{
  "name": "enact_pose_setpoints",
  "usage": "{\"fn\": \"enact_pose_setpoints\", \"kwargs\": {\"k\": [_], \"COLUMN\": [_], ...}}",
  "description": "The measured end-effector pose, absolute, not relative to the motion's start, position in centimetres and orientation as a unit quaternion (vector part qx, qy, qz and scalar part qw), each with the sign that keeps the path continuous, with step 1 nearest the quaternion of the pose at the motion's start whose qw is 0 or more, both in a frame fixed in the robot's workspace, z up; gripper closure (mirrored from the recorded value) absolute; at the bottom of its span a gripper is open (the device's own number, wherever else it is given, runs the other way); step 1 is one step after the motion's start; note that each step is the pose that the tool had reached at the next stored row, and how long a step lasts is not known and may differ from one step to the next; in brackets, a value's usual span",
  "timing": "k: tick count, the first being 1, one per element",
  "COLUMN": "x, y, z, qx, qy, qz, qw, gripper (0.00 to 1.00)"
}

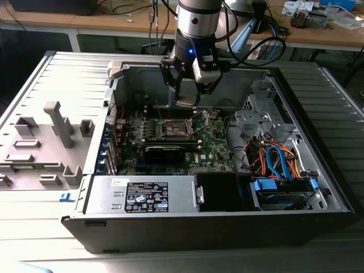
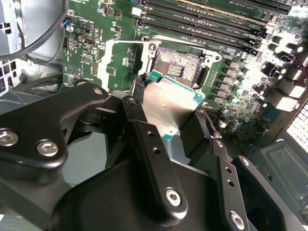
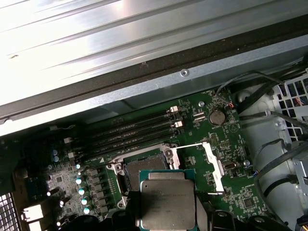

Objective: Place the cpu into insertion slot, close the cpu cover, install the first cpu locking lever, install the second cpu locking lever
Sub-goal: 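Place the cpu into insertion slot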

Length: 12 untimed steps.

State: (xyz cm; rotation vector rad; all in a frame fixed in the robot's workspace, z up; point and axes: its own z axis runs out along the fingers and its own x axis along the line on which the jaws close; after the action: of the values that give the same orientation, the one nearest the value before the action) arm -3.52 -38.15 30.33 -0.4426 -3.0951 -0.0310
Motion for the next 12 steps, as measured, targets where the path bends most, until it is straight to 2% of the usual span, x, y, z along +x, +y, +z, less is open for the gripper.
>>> {"fn": "enact_pose_setpoints", "kwargs": {"k": [12], "x": [-3.52], "y": [-38.15], "z": [30.33], "qx": [-0.144], "qy": [-0.989], "qz": [-0.010], "qw": [0.007], "gripper": [0.45]}}
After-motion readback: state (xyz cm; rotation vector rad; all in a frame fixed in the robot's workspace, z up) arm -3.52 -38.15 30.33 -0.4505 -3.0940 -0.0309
